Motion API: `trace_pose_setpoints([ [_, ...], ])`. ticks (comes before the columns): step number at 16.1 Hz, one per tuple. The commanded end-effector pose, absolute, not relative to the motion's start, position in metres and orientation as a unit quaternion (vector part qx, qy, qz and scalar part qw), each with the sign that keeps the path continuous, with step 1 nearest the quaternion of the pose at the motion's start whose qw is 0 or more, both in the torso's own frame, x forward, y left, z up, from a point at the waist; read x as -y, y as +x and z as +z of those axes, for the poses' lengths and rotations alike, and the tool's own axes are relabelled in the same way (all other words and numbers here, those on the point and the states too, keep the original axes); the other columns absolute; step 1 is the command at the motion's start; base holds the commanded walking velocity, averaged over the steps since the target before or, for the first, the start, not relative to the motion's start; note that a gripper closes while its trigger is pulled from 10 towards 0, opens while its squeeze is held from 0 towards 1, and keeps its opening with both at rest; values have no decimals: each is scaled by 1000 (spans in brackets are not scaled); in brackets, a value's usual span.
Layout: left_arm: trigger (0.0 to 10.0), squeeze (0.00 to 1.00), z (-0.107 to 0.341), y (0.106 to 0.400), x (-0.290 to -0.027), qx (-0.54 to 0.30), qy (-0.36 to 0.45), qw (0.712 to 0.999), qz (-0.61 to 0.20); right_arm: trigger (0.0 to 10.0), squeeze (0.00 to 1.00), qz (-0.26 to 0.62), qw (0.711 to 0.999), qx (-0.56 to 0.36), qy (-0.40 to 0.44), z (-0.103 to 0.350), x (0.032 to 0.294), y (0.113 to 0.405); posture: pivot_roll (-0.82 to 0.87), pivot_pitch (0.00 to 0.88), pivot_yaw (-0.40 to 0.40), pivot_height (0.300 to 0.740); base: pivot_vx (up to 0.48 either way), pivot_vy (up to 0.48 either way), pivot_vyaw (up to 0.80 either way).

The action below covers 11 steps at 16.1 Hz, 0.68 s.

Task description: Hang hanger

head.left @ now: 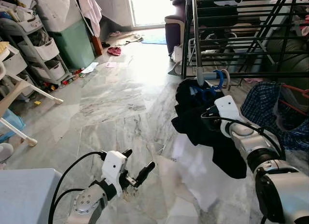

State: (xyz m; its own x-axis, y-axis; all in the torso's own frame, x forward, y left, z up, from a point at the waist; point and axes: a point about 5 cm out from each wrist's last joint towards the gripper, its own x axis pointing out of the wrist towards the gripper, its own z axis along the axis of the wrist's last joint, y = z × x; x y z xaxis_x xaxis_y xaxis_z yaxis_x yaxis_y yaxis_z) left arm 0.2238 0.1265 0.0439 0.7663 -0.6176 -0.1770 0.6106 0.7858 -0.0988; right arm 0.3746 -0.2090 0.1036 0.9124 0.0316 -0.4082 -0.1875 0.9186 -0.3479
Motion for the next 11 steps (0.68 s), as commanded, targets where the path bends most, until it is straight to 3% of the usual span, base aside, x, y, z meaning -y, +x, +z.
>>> trace_pose_setpoints([
  [1, 10000, 0, 47, 225, -130, -101, -5, 941, -323, 0, 0, 60, 957, -202, -199, 111, 209, 379, -78, 4, 102, 740, 0, 0, 0],
  [11, 10000, 0, 44, 226, -131, -106, 4, 939, -326, 0, 0, 57, 964, -207, -155, 109, 212, 377, -74, 0, 111, 740, 0, 0, 0],
])
